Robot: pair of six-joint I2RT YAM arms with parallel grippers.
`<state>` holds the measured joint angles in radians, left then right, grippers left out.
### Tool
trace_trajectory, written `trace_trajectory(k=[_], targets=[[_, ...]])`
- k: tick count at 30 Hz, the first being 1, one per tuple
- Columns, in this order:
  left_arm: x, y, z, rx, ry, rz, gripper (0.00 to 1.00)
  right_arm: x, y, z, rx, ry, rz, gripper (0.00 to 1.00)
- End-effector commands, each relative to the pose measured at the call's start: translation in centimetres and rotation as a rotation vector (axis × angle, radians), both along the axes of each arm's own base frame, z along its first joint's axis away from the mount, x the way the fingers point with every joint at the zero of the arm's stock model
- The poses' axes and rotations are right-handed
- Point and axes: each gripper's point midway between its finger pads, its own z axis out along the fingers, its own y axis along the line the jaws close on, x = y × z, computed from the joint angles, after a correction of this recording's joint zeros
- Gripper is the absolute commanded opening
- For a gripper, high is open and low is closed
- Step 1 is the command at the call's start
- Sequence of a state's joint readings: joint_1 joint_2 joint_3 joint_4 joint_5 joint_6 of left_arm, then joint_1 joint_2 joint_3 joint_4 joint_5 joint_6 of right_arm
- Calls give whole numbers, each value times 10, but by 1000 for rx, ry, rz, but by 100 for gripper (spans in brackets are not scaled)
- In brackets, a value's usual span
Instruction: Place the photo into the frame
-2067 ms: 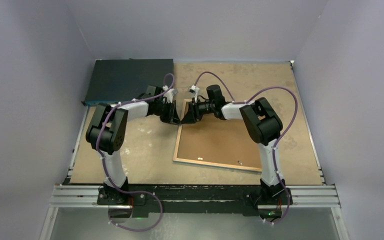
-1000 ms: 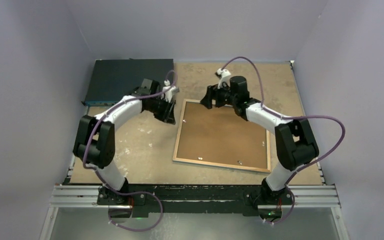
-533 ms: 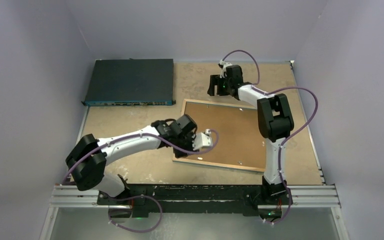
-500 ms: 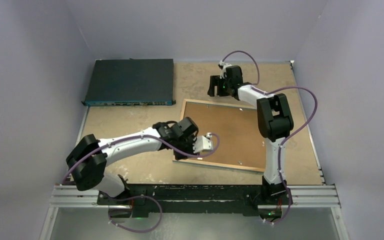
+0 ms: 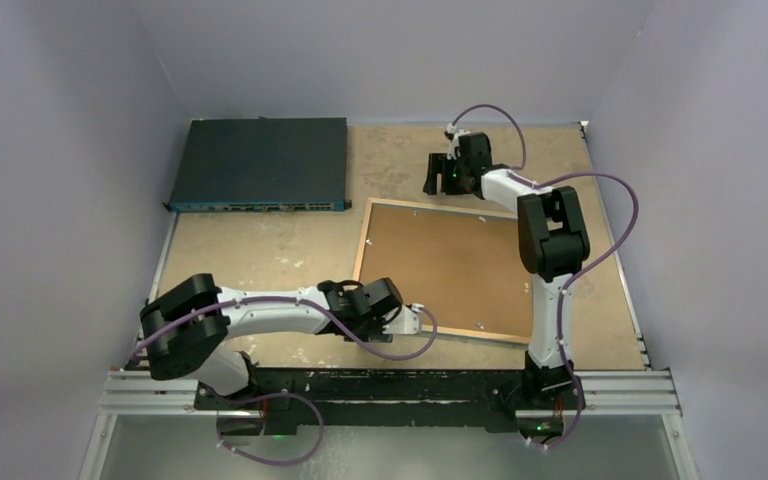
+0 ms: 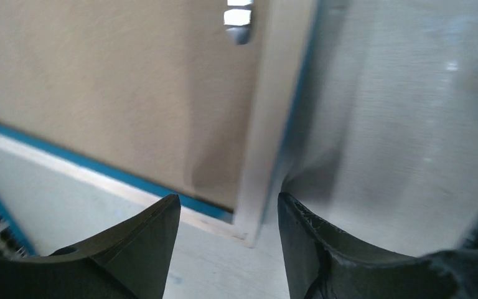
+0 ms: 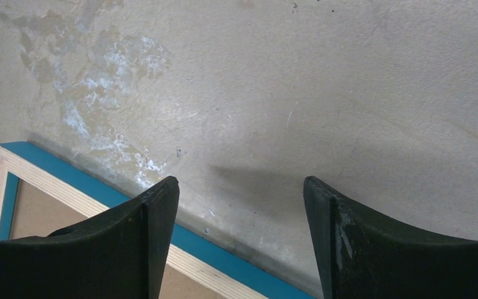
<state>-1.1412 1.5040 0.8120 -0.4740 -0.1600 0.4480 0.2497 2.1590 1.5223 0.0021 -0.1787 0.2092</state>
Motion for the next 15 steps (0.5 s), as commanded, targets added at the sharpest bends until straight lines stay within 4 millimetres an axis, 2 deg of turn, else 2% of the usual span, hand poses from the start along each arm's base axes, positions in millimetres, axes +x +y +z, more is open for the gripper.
trace_trajectory(k=[1, 5, 9, 15], targets=[[56, -4, 26, -35, -294, 98, 57, -5, -6, 1, 16, 45, -12, 75], [70, -14, 38, -76, -322, 125, 56, -18, -21, -12, 14, 94, -49, 72], [88, -19, 37, -74, -336, 135, 56, -34, -41, -17, 24, 126, -110, 69], [146, -26, 40, -110, -365, 216, 54, -61, -81, -14, 1, 140, -260, 68]])
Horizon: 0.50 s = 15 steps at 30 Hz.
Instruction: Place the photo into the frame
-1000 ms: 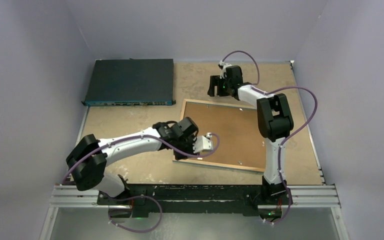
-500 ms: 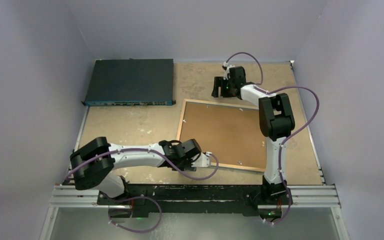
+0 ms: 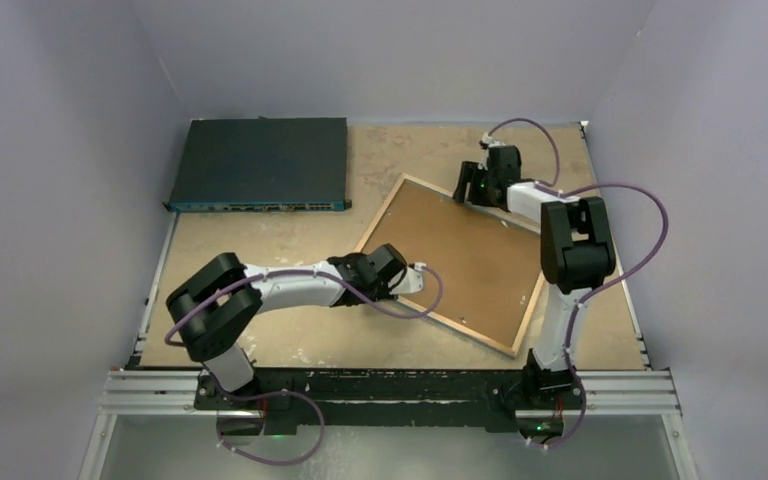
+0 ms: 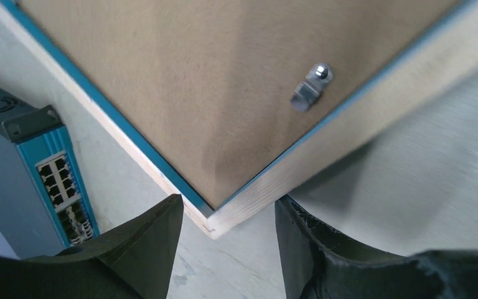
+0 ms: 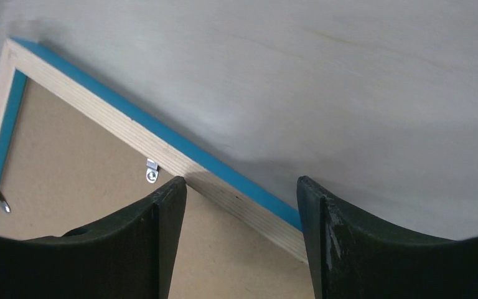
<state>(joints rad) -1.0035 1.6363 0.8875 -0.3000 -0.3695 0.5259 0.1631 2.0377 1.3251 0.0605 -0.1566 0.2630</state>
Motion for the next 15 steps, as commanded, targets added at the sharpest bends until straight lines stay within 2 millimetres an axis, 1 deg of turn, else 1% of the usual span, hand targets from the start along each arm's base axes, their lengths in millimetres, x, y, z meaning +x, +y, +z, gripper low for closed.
trace_trajectory(k=[1, 3, 4, 6, 8, 11, 14, 15], targets=[[62, -33, 32, -137, -147, 38, 54, -41, -36, -11, -15, 116, -147, 67], [73, -41, 31, -159, -152, 49, 54, -50, -49, -12, -32, 124, -196, 66], [77, -45, 30, -169, -150, 57, 54, -58, -54, -15, -41, 135, -217, 66], [88, -53, 29, -190, -163, 67, 53, -68, -63, -17, -61, 146, -269, 66], [102, -60, 28, -201, -180, 88, 53, -76, -69, -20, -60, 160, -299, 67], [131, -66, 25, -225, -193, 144, 52, -90, -72, -28, -51, 191, -320, 67], [160, -66, 19, -246, -202, 209, 51, -108, -70, -36, -33, 224, -326, 68], [169, -66, 17, -253, -203, 229, 51, -110, -68, -35, -17, 213, -325, 68]])
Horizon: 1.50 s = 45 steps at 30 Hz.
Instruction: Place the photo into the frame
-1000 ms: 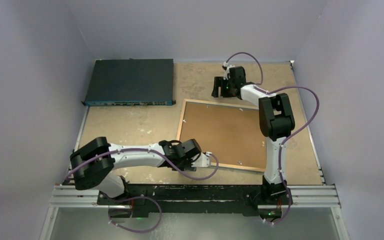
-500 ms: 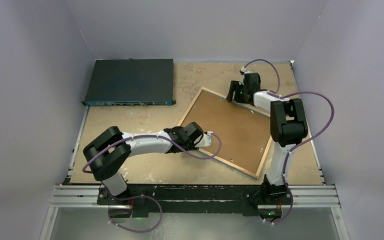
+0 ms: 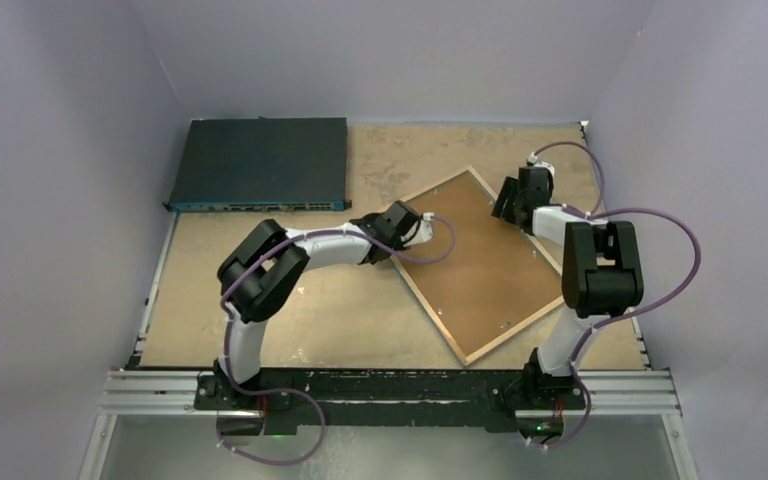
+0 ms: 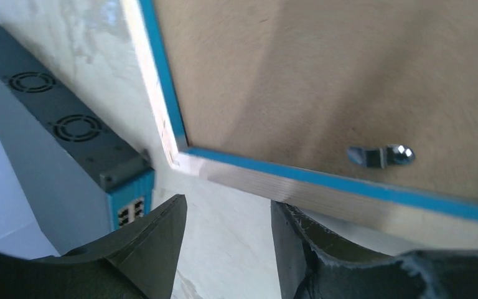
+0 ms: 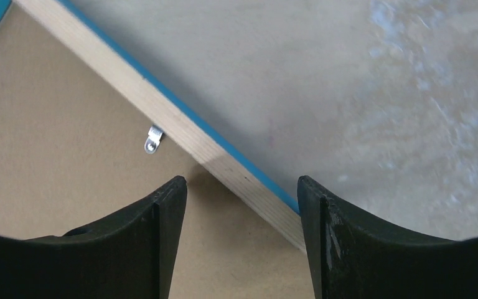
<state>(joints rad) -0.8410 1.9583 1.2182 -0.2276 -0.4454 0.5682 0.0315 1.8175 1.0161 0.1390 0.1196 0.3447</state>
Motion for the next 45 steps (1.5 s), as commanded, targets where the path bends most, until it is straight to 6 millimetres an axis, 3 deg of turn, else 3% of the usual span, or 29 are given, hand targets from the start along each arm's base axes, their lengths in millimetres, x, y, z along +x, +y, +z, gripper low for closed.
trace_trajectory(k=[1, 8, 13, 15, 19, 22, 25, 29, 32, 39, 45], targets=[[66, -46, 15, -248, -114, 65, 51, -65, 47, -32, 176, 190, 48, 68], [99, -52, 10, -301, -112, 142, 49, -98, 51, -29, 212, 184, 56, 68], [94, -47, 18, -345, -50, 152, 48, -124, 54, -20, 259, 170, 33, 68], [88, -41, 30, -392, -2, 150, 48, -131, 52, -14, 265, 158, 7, 68], [77, -22, 49, -483, 138, 197, 48, -127, 35, 25, 234, 62, -103, 71], [74, -9, 63, -596, 253, 242, 44, -106, 21, 68, 193, -78, -159, 73], [64, -11, 60, -703, 392, 273, 38, -79, 18, 104, 180, -198, -154, 73], [66, -8, 42, -756, 465, 346, 33, -44, 54, 124, 292, -285, -7, 73], [69, -8, 32, -802, 520, 376, 31, -31, 98, 129, 400, -314, 164, 72], [62, -14, 18, -845, 614, 390, 22, -2, 202, 121, 529, -295, 497, 69], [53, -10, 4, -831, 641, 402, 19, 5, 251, 106, 648, -286, 701, 56]])
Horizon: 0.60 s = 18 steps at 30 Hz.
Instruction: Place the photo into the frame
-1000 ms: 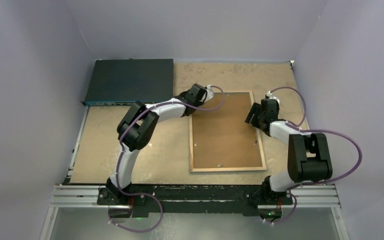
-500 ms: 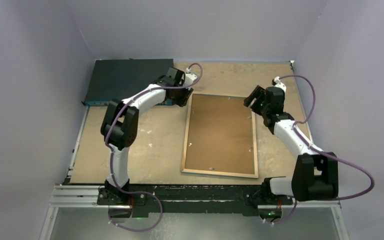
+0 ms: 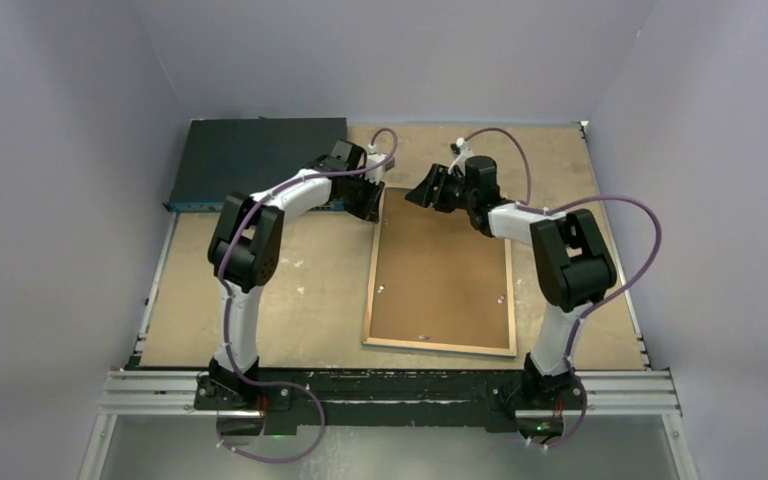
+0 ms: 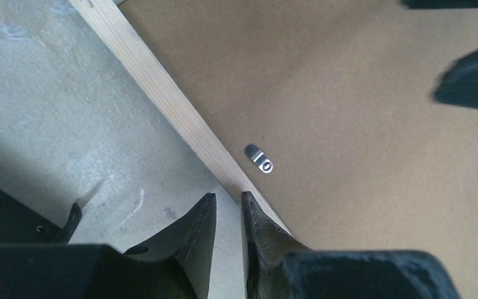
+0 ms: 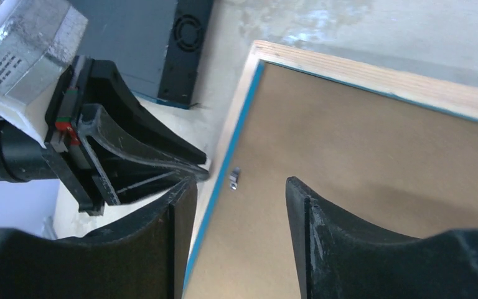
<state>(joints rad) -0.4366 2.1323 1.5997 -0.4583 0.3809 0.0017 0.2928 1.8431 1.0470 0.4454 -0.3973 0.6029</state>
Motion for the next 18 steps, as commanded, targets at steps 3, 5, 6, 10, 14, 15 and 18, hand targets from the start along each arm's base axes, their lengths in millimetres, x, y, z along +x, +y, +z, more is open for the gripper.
trace_trajectory(k=[3, 5, 6, 10, 14, 15, 18], targets=[[-9, -4, -9, -45, 51, -7, 18, 13, 45, 19, 84, -105, 191, 55], [-11, -3, -13, -46, 62, -4, 17, 12, 51, 13, 73, -94, 206, 57], [-11, -2, -15, -44, 65, 0, 17, 11, 54, 9, 65, -88, 209, 57], [-11, 4, -23, -40, 72, 28, 14, 3, 62, -5, 57, -58, 223, 57], [-16, 9, -29, -52, 99, 51, 7, -5, 72, -17, 56, -28, 235, 56], [-17, 10, -32, -52, 104, 56, 7, -6, 75, -20, 50, -24, 235, 56], [-20, 13, -34, -53, 105, 72, 6, -10, 80, -27, 33, -12, 237, 56]])
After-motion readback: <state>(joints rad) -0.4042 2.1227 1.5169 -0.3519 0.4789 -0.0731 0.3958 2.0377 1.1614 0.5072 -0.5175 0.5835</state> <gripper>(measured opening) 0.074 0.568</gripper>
